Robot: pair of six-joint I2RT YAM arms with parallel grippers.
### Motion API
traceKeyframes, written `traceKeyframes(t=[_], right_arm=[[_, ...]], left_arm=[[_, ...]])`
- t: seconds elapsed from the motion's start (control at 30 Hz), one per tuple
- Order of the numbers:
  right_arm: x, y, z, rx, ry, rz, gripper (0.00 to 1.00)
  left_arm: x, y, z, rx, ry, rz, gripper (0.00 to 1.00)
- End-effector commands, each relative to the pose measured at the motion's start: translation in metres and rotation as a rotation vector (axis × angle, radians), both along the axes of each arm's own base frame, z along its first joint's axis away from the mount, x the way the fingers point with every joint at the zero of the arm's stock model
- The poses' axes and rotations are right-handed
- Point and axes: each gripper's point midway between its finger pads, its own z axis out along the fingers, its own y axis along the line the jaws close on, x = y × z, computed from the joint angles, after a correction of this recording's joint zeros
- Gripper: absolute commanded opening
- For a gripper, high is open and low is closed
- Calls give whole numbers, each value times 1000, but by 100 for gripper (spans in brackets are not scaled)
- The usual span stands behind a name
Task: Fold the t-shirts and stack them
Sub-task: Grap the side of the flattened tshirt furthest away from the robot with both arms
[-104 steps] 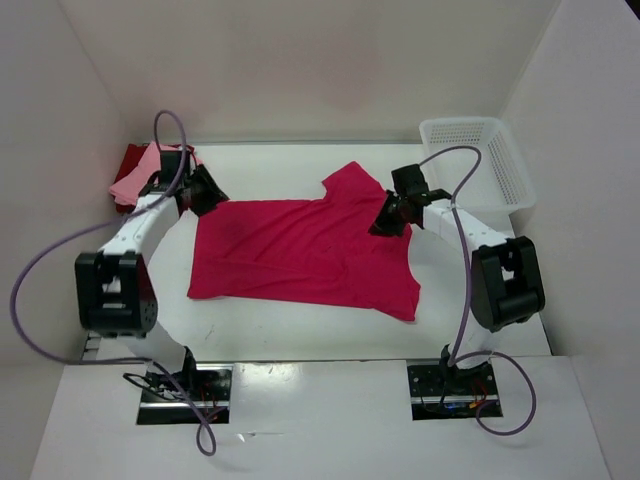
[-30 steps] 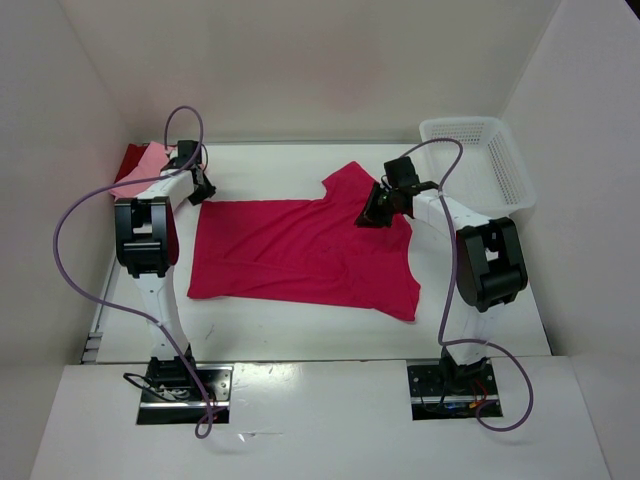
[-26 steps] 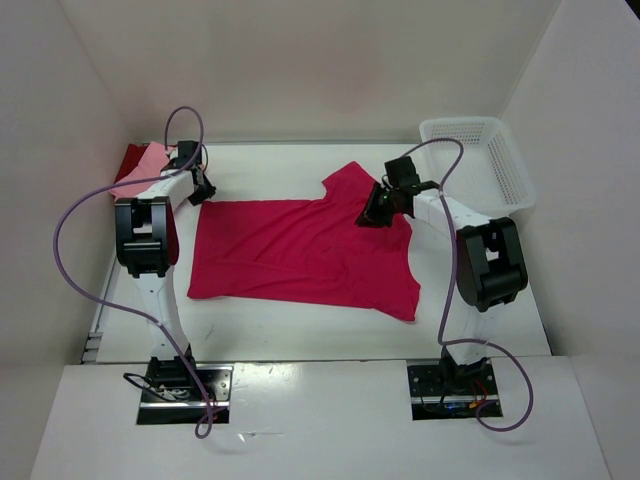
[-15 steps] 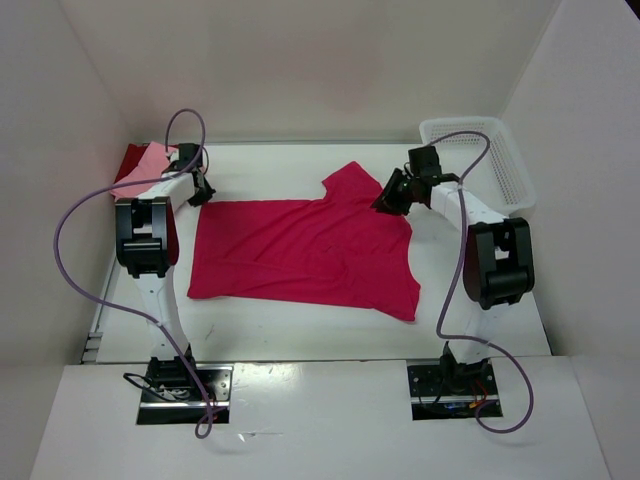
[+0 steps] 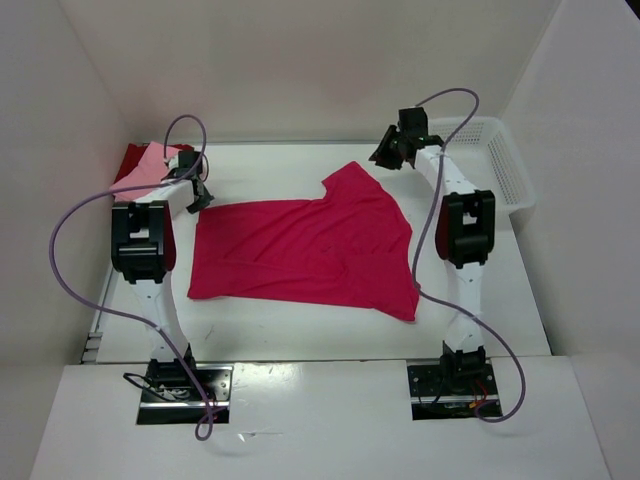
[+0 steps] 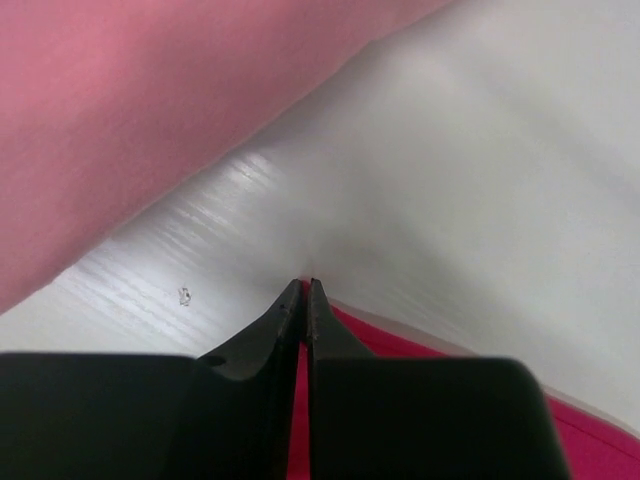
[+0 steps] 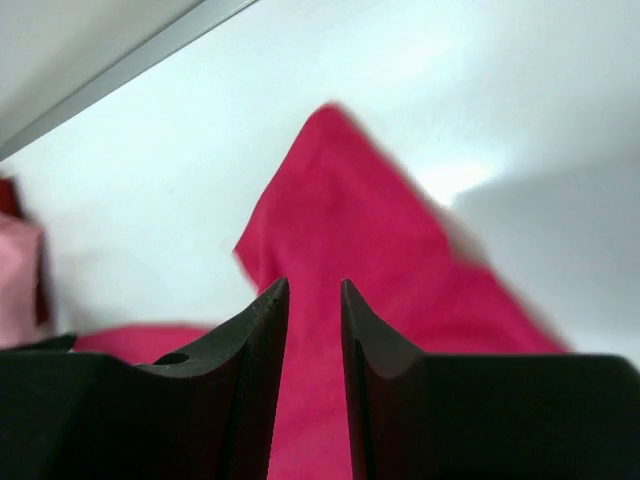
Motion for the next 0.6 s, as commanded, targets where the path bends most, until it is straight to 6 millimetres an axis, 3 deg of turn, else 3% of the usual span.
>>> traceKeyframes(t=[0.0,0.03,0.13,0.17,0.2,0.23,0.33,0.5,0.57], right_arm=[[26,-14,-43,-82,63,-33,34],[39,-14,-25,-84,34,-41,34],[69,-11,-35,-164,-10,-31,39],[65,-5,-45,-187,21,-18,41],[74,3,-29,-184,-35,-7,41],[74,4,-49,-183,-8,2,42],[79,7,-65,-168,-9,1,46],[81,31,-72,-123,-28,52,52],[78,41,-88,-96,-3,64,53]], left_arm=[[-2,4,19,13,-53,24,8],[-3,4,19,6,-60,33,7],[-4,1,16,-12,-65,34,4],[-1,-1,18,-20,-77,28,4],[-1,-1,18,-20,-77,28,2],[2,-1,21,-19,-86,27,2],[2,-1,21,-19,-87,27,1],[3,0,26,-12,-92,19,0],[2,0,26,-12,-92,19,0]])
